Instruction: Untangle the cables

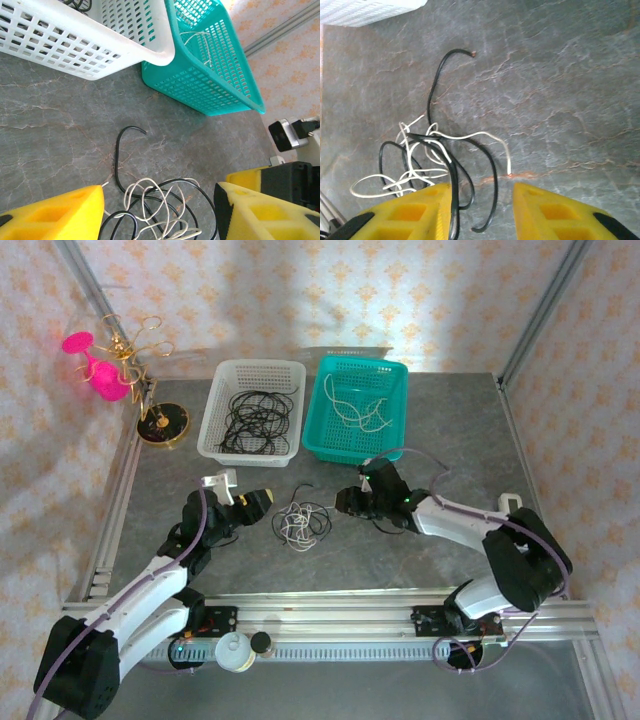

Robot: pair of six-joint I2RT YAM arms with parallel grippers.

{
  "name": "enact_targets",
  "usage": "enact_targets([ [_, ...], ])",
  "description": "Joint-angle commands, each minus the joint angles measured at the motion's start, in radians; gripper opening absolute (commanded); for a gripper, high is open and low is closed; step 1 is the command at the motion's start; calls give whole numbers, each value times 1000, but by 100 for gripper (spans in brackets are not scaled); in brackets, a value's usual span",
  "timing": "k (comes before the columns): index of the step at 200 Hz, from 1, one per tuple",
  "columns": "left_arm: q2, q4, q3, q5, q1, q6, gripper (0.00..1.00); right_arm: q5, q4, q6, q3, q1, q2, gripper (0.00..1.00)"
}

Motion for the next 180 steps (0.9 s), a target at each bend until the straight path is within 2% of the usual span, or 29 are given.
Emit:
enact_targets([
  [1, -7, 22, 17, 3, -10, 7, 59, -18, -15, -29, 36, 0, 61, 34],
  [68, -19, 11, 17, -3, -10, 9, 59, -96, 34, -36, 81, 3, 171, 33],
  [122, -19, 10, 20, -1, -9, 8, 59, -96, 53, -40, 108, 13, 228, 26],
  [146, -25, 7, 20, 0, -10, 9, 59, -82, 43, -51, 112, 14, 228, 18],
  [172, -31, 7, 20, 1, -10, 9, 59, -33, -2, -82, 122, 13, 191, 0],
  [180, -31, 10, 21, 9, -11, 15, 59, -11, -28, -98, 128, 14, 172, 0],
])
